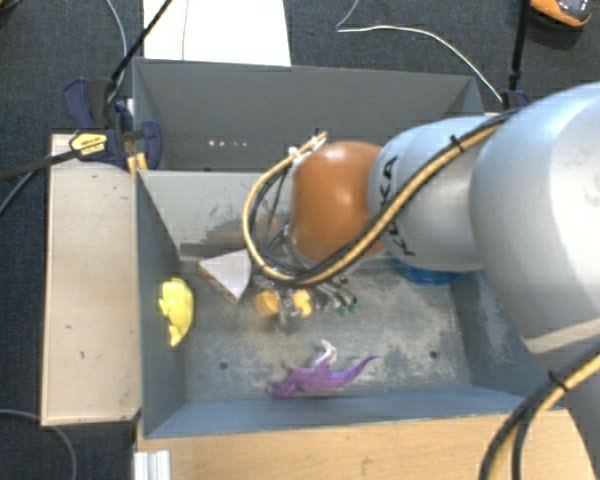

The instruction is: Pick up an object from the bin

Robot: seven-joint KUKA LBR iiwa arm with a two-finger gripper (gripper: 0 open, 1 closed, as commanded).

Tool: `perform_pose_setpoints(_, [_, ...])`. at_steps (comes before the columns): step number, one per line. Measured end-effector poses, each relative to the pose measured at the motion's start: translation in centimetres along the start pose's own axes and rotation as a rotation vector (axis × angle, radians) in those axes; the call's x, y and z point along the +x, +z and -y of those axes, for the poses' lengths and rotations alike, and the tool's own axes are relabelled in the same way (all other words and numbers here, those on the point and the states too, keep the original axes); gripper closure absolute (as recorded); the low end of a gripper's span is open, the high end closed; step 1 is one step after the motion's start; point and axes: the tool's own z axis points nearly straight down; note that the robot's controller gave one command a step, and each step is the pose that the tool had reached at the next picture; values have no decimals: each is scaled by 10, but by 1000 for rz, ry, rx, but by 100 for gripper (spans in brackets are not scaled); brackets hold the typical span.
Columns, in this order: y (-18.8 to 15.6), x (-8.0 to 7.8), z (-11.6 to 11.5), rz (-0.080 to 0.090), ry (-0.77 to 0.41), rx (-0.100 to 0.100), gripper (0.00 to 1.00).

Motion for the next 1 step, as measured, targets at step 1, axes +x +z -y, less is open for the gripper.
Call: perform_pose_setpoints(1, [-92,-11,-4,3,-7,0,100])
